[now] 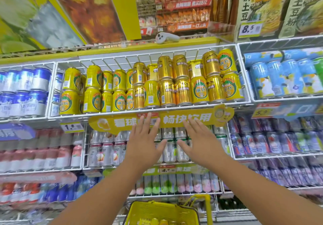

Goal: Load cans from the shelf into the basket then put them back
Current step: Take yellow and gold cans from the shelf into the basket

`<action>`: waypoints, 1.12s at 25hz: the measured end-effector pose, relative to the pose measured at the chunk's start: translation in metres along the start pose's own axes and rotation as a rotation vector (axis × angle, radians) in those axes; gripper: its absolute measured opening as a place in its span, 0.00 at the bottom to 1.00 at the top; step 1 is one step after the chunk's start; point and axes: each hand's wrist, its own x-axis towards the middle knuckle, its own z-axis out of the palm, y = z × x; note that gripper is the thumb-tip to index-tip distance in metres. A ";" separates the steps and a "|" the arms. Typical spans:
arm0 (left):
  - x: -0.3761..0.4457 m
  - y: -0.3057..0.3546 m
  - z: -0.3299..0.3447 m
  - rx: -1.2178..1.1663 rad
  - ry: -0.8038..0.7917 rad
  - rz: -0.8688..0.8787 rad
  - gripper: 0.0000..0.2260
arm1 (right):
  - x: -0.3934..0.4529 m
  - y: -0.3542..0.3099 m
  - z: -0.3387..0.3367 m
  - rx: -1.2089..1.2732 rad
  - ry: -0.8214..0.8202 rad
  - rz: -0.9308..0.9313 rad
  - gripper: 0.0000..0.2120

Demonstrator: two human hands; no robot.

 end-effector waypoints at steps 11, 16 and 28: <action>0.084 -0.002 -0.056 -0.137 0.019 -0.208 0.37 | 0.061 0.017 -0.079 0.278 0.112 0.131 0.41; 0.116 -0.010 -0.046 -0.192 -0.017 -0.315 0.40 | 0.102 0.028 -0.083 0.321 0.200 0.287 0.42; 0.158 -0.009 -0.030 -0.373 -0.032 -0.569 0.42 | 0.153 0.028 -0.084 0.131 0.217 0.608 0.31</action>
